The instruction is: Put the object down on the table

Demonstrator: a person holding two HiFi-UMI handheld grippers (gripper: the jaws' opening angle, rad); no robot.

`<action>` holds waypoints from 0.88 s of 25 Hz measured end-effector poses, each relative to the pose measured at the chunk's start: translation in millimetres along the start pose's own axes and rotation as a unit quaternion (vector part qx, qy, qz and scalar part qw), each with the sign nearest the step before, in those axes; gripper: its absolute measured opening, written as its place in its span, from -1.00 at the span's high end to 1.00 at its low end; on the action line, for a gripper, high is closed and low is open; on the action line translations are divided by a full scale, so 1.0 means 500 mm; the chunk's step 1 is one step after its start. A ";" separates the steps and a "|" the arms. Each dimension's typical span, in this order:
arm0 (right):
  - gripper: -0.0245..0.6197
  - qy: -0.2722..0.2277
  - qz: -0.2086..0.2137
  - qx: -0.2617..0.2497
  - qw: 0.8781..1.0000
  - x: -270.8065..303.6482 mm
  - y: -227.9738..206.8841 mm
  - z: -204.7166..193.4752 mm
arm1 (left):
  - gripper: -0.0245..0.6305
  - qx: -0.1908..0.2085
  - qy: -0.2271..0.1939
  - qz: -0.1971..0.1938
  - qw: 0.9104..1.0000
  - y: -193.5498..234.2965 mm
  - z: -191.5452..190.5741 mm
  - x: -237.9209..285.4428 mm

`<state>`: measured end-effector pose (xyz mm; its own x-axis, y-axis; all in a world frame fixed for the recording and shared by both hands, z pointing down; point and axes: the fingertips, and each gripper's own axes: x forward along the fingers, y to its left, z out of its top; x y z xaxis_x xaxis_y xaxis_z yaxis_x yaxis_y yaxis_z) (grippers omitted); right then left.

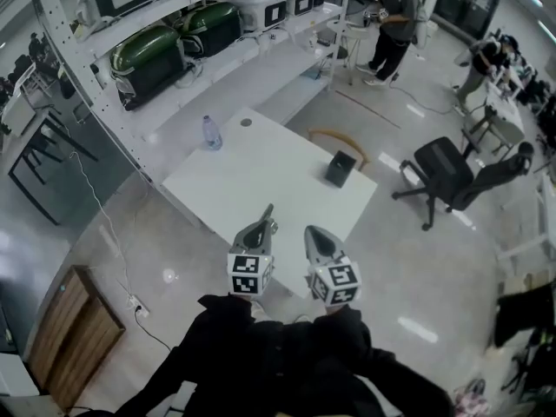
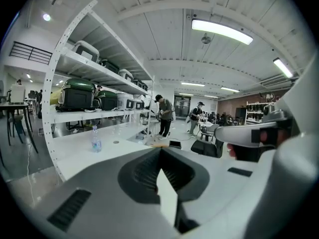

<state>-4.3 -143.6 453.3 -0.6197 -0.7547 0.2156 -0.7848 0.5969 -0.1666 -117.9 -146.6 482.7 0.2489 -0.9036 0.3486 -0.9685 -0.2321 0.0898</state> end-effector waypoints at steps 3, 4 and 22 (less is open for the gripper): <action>0.92 -0.005 0.004 -0.003 1.000 -0.003 0.011 0.013 | 0.92 -0.007 -0.008 -0.002 1.000 0.000 0.014 -0.015; 0.92 -0.006 0.005 -0.004 1.000 -0.004 0.012 0.015 | 0.92 -0.008 -0.012 -0.002 1.000 0.001 0.018 -0.021; 0.92 -0.046 0.016 -0.008 0.999 -0.018 0.020 0.067 | 0.92 0.018 -0.063 0.011 0.998 -0.027 0.078 -0.076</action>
<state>-6.5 -139.7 417.5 -0.6433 -0.7560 0.1211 -0.7645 0.6255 -0.1562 -114.5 -123.3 431.8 0.2280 -0.9461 0.2301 -0.9736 -0.2229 0.0482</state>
